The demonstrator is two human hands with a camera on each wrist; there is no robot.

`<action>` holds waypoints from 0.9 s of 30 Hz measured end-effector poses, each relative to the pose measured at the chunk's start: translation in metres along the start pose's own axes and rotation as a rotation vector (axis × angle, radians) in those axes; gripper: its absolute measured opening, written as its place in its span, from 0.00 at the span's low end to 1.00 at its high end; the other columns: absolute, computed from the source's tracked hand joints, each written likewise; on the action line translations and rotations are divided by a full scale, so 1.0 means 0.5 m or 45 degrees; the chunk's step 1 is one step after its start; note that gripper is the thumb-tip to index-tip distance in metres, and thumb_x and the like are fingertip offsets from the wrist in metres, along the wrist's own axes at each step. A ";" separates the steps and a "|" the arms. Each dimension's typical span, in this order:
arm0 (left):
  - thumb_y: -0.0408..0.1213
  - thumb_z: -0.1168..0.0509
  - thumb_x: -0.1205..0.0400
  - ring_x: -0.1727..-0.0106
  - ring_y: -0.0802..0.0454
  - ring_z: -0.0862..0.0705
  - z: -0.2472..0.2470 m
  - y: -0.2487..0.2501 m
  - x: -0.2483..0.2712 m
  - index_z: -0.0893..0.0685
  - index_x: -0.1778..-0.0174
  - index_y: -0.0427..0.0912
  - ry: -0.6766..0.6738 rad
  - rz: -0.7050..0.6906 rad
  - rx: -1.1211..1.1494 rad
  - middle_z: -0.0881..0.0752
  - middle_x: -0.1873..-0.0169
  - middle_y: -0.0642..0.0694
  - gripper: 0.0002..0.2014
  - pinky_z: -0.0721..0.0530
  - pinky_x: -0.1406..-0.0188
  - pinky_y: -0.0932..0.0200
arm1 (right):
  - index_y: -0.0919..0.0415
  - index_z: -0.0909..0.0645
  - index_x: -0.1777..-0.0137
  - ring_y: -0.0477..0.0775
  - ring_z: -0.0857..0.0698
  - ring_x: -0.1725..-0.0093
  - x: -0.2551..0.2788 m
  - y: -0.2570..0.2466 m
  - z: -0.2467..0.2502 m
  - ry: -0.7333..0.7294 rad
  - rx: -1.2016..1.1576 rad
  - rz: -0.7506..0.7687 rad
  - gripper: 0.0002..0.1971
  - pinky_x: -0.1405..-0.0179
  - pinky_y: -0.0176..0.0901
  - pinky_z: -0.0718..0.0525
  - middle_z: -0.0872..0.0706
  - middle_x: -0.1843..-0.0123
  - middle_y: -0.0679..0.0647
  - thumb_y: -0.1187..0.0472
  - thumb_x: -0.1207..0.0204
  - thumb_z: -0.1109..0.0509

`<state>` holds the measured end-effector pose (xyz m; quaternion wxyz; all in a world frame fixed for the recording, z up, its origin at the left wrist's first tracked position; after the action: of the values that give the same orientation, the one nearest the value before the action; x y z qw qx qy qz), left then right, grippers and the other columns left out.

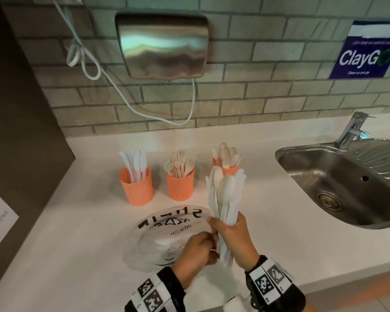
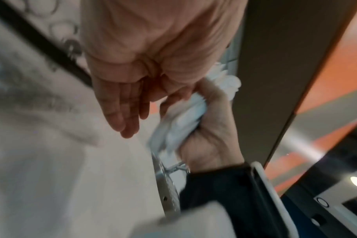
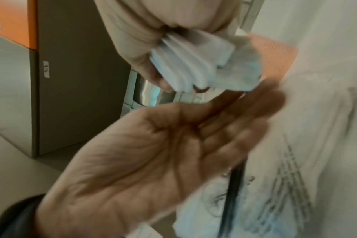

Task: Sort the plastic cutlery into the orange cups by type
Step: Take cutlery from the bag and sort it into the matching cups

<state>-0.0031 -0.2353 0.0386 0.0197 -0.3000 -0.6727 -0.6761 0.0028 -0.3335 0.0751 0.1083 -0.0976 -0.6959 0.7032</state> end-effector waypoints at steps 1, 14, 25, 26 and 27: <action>0.27 0.48 0.15 0.62 0.52 0.16 0.018 0.016 0.000 0.19 0.53 0.39 0.047 -0.090 -0.061 0.14 0.58 0.42 0.12 0.16 0.61 0.63 | 0.61 0.26 0.67 0.51 0.23 0.77 -0.002 0.005 0.004 -0.001 0.093 0.006 0.11 0.77 0.39 0.23 0.22 0.75 0.56 0.74 0.31 0.29; 0.40 0.27 0.26 0.70 0.68 0.21 0.059 0.118 0.033 0.18 0.62 0.46 0.453 -0.711 -0.530 0.16 0.69 0.57 0.05 0.24 0.67 0.75 | 0.60 0.29 0.42 0.61 0.14 0.56 -0.013 0.022 -0.023 0.108 0.854 0.106 0.15 0.65 0.44 0.21 0.12 0.55 0.57 0.59 0.27 0.33; 0.47 0.28 0.26 0.70 0.52 0.17 0.089 0.144 0.028 0.23 0.56 0.56 0.745 -0.844 -0.362 0.17 0.62 0.53 0.09 0.18 0.66 0.62 | 0.59 0.35 0.32 0.59 0.14 0.52 -0.025 -0.006 -0.019 0.242 1.254 0.161 0.23 0.65 0.40 0.30 0.14 0.51 0.57 0.58 0.25 0.34; 0.48 0.28 0.26 0.70 0.53 0.18 0.088 0.147 0.026 0.24 0.53 0.56 0.757 -0.847 -0.395 0.18 0.61 0.53 0.11 0.19 0.67 0.63 | 0.59 0.35 0.32 0.59 0.14 0.52 -0.023 -0.006 -0.019 0.252 1.252 0.165 0.23 0.65 0.40 0.30 0.14 0.51 0.56 0.58 0.25 0.34; 0.49 0.28 0.26 0.70 0.54 0.19 0.087 0.148 0.024 0.24 0.50 0.56 0.775 -0.849 -0.428 0.19 0.61 0.53 0.14 0.19 0.66 0.62 | 0.59 0.35 0.32 0.59 0.14 0.52 -0.022 -0.006 -0.021 0.253 1.249 0.165 0.23 0.65 0.40 0.30 0.14 0.51 0.56 0.58 0.25 0.34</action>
<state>0.0354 -0.1978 0.1066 -0.0511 0.1446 -0.5773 -0.8020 0.0165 -0.3264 0.0780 0.1632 -0.1447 -0.2623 0.9400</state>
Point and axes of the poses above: each hand's wrist, its own x-axis away from the middle knuckle, its own z-axis out of the back of the hand, y = z × x, the point moved 6 cm from there along -x, towards the middle knuckle
